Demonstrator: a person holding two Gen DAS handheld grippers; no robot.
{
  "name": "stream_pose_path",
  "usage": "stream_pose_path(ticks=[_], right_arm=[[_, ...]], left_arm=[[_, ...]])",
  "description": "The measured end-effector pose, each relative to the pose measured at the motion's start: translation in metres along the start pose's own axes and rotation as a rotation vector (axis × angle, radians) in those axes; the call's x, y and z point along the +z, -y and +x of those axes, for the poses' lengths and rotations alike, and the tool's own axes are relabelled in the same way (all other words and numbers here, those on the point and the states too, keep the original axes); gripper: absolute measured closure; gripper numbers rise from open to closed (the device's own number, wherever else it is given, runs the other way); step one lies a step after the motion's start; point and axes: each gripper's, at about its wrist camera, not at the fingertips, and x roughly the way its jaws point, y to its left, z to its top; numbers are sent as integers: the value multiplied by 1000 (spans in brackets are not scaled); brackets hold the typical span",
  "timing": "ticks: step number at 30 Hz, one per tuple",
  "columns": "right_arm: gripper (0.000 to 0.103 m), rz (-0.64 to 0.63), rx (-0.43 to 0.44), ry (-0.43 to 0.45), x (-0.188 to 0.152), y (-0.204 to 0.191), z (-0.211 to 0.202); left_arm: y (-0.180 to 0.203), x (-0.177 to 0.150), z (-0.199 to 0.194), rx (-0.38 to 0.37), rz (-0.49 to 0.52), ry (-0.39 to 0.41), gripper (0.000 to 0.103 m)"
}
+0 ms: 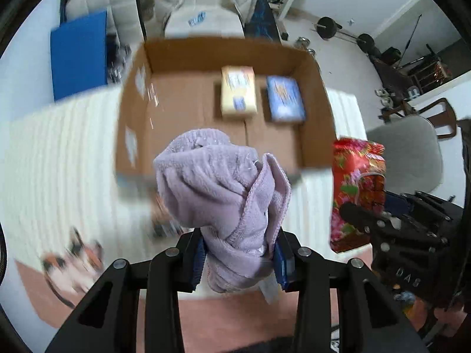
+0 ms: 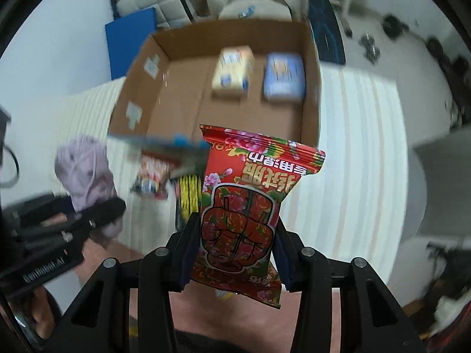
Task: Organize soft objects
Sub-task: 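Place the lilac cloth and red snack bag into the box beside the tissue packs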
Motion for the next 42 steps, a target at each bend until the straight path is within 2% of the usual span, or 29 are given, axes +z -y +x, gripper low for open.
stream_pose_path(ticks=[3,6,11,14,17,21,26,29,33,34,35,36,37,38,39,42], right_arm=[[55,-27,-31,-31,46,-13,23],[55,-37,-69,-100,92,-14,56],[55,-66,-119,-231,130,-14,118],[55,-73,-142,-292,133,-7,152],[55,-50,-129,-347,136,3,176],[55,-49,-130,-389,134,11,196],[55,-64,-107,-413,138,7,204],[55,-80,-133,-434,139,8,210],[51,-103,-139,-468,137,11,215],[49,-102,-133,-469,137,10,216],[43,-94,-117,-467,138,11,213],[39,-91,-110,-465,139,12,210],[26,-88,-110,-453,140,12,206],[13,-85,-120,-429,142,13,199],[11,-85,-126,-419,146,11,196],[11,-63,-116,-390,146,16,181]], left_arm=[[-7,55,11,44,10,-14,68],[-14,101,39,61,10,-75,68],[-27,158,112,101,10,-220,68],[-34,174,157,133,-4,-284,68],[-42,190,195,155,-11,-344,68],[-43,199,230,155,-19,-415,68],[-38,211,250,120,-47,-443,67],[-30,213,253,146,-13,-446,66],[-38,215,249,125,-68,-490,64],[-42,217,245,115,-81,-487,58],[-43,219,239,114,-86,-472,52],[-44,222,234,122,-81,-456,38],[-43,223,227,131,-71,-433,31],[-43,224,217,142,-58,-406,18],[-43,224,210,143,-54,-394,12],[-43,219,189,128,-64,-357,12]])
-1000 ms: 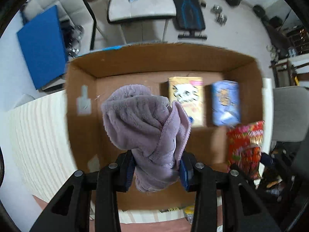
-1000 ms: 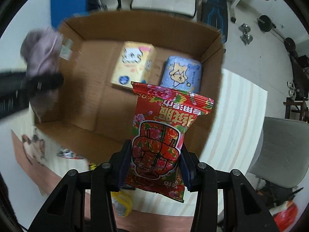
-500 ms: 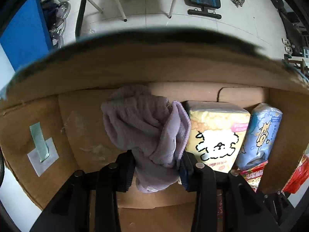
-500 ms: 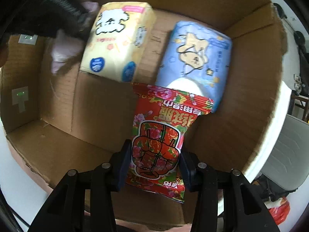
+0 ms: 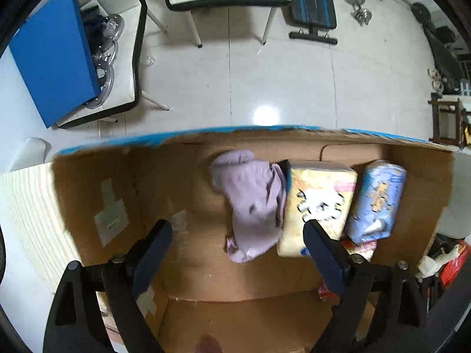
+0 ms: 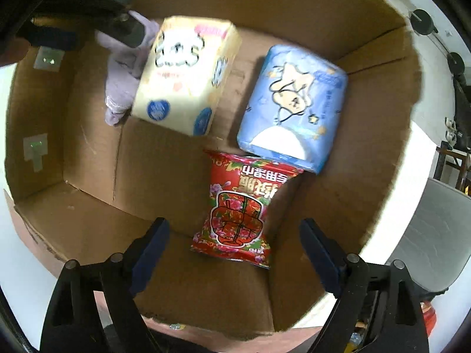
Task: Organize soft objects
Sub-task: 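Place the lilac cloth and red snack bag into the box beside the tissue packs, then grasp the orange panda snack bag with the left tool while the right tool grasps the green seaweed bag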
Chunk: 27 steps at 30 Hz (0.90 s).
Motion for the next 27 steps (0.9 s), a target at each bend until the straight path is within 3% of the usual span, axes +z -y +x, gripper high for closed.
stream_pose_path(ticks=[3,9,15,23,27], right_arm=[[0,23,15,37,-12,4,-15],[0,50,26,126,-31,0,-28],[0,69,58,215,-56,-7,-43],[0,60,40,375,-136,-33,-75],[0,101,77,394,-179,-49,-59]], left_arm=[[-7,-19,-21,5,-11,76,3],[-8,-70,-46,23,-3,211,1],[-7,-130,-61,34,-19,290,1],[-31,-232,-80,155,-42,438,1],[-53,-273,-51,160,-44,418,1]])
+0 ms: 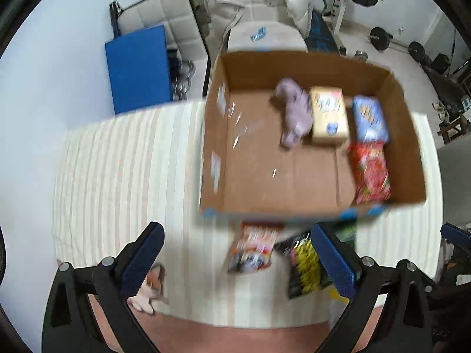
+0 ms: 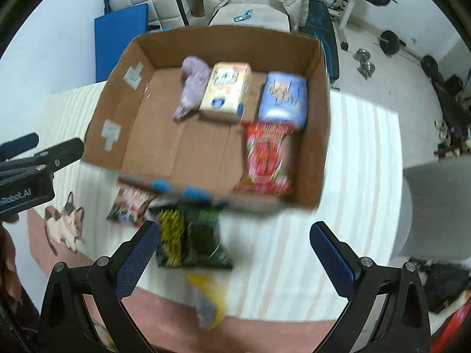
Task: Organize soft objects
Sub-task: 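Grasp the orange panda snack bag with the left tool while the right tool grasps the green seaweed bag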
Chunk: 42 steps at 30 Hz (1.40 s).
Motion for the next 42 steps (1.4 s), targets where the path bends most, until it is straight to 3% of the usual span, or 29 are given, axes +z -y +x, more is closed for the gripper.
stream_pose_path(ticks=[3,8,17,19,23,25,30,37,42], right_arm=[[1,42,19,-39,-25,-7,24],[27,133,67,-91,-41,-6,79],[29,184,86,-142,-36,-3,137],[31,184,83,-161,-35,-4,147],[47,173,94,-192,-35,-9,157],[50,162,83,-189,-36,-11,156],[64,146,68,-196,-42,-15,148],[66,138,70,-193,-53,-9,123],[66,120,55,-211,-81,7,105]], left_arm=[[-3,-21,28,-32,8,-66,5],[5,-38,83,-61,41,-161,6],[26,-38,148,-98,65,-249,8],[29,-37,153,-97,67,-255,20],[34,-38,160,-106,64,-273,34],[35,-39,161,-116,52,-277,47],[30,-44,157,-109,21,-260,48],[17,-71,129,-126,-21,-244,48],[9,-108,118,-114,-20,-277,48]])
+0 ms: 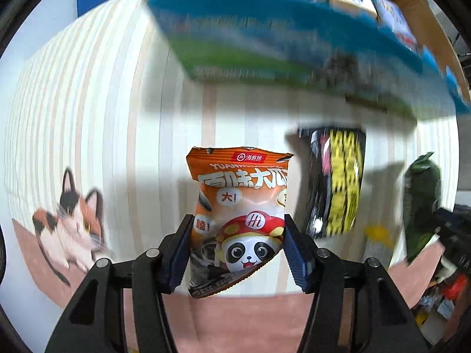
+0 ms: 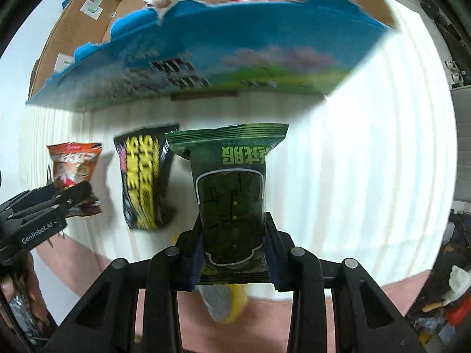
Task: Organize soft objects
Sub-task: 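Grasp the orange panda snack bag with the left tool while the right tool grasps the green seaweed bag, then place the panda bag and green seaweed bag into the box and release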
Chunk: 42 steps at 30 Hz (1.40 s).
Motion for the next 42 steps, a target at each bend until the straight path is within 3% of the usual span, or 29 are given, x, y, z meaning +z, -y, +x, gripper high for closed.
stream_pose_path(ticks=[7,17,21,25,33,37,42], right_arm=[[66,-17,-94,-73,-34,25,19],[63,0,-138,-121,-39,29,55],[63,-9,-152,-138,-35,22,63],[66,-2,-106,-126,-27,19,60],[67,-96,33,65,-21,-22,-50],[67,-121,92,157,6,-41,-110],[67,-102,116,219,63,-49,-144]], left_arm=[[-11,-27,40,12,-47,-98,47],[10,-11,68,42,-41,-96,47],[0,-19,59,33,-56,-85,48],[-6,-31,23,1,-53,-43,49],[24,-30,-93,-128,21,120,49],[31,13,-144,-193,64,156,49],[32,98,-167,-127,89,187,49]])
